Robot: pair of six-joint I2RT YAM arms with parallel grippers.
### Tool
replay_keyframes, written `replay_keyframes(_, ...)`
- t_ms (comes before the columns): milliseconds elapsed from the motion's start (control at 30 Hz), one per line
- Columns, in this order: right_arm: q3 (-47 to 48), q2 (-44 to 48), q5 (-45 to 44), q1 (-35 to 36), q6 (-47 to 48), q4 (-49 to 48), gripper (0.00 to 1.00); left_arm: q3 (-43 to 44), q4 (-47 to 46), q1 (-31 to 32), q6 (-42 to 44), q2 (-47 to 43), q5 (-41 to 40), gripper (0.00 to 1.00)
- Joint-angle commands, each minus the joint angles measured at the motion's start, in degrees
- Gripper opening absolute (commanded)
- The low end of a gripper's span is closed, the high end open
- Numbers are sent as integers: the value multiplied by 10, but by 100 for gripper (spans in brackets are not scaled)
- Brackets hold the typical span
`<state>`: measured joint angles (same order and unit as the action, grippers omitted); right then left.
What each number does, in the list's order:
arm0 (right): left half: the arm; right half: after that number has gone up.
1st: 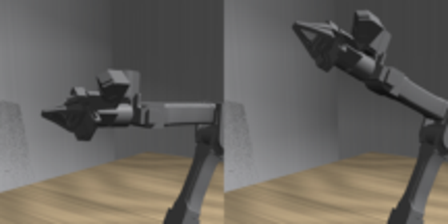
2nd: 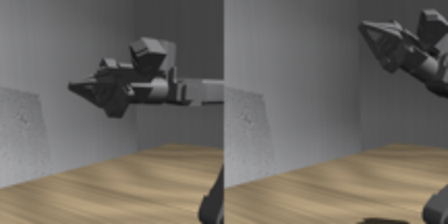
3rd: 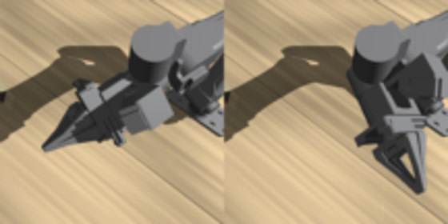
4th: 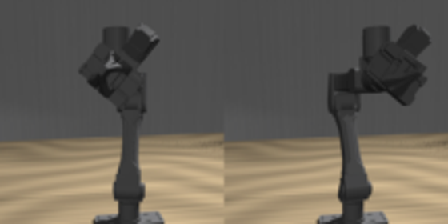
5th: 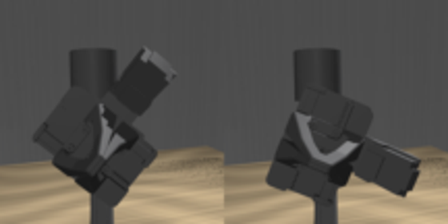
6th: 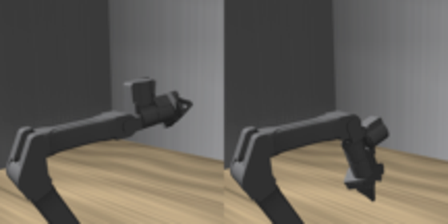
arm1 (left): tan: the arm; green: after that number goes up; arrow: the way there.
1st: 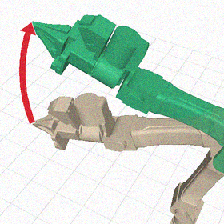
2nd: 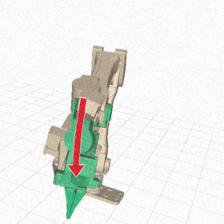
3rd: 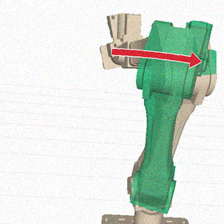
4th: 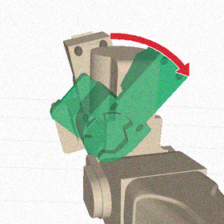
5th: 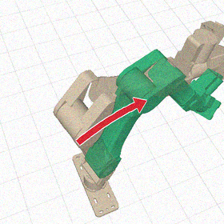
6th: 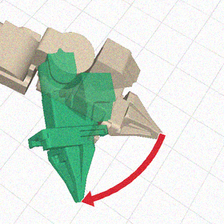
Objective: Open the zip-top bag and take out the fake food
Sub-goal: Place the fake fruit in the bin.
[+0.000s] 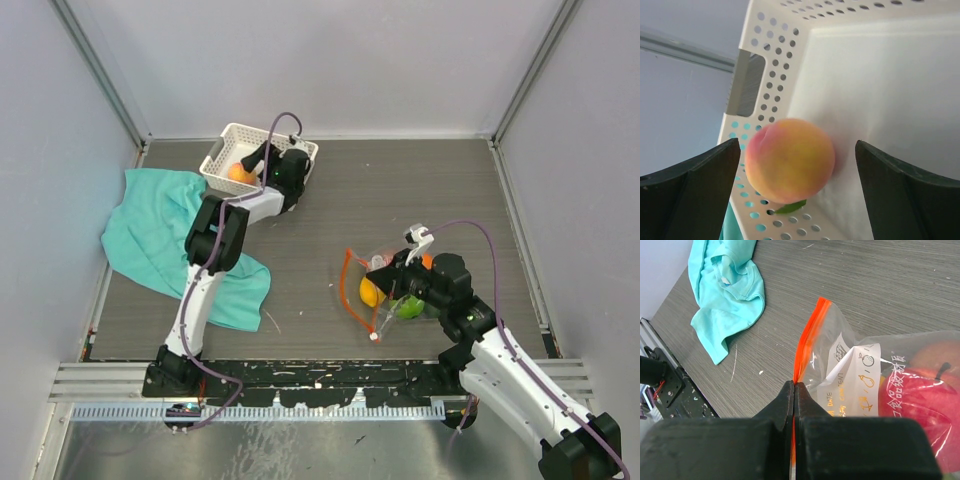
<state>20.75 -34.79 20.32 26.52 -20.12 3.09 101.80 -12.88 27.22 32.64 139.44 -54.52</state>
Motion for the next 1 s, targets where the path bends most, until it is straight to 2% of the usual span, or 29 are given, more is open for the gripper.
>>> replay_keyframes(0, 10, 8, 7, 2, 3, -26, 0, 69, -42, -10, 12, -6, -32, 98)
replay_keyframes(133, 9, 13, 7, 2, 3, -22, 0, 88, 2, -10, -36, -20, -22, 98)
replay_keyframes(233, 7, 16, 7, 2, 2, -22, 0, 85, 66, -11, -107, -52, 3, 98)
replay_keyframes(467, 5, 23, 9, 2, 1, -19, 0, -14, 196, -26, -320, -176, 178, 98)
replay_keyframes(633, 3, 26, 10, 2, 0, -19, 0, -128, 173, -46, -397, -272, 378, 98)
replay_keyframes(700, 2, 26, 11, 2, -2, -21, 0, -168, 152, -54, -416, -312, 483, 98)
replay_keyframes(867, 1, 27, 12, 2, -4, -24, 0, -241, 107, -67, -481, -365, 649, 100)
replay_keyframes(967, 1, 26, 13, 2, -4, -25, 0, -291, 48, -80, -571, -383, 769, 94)
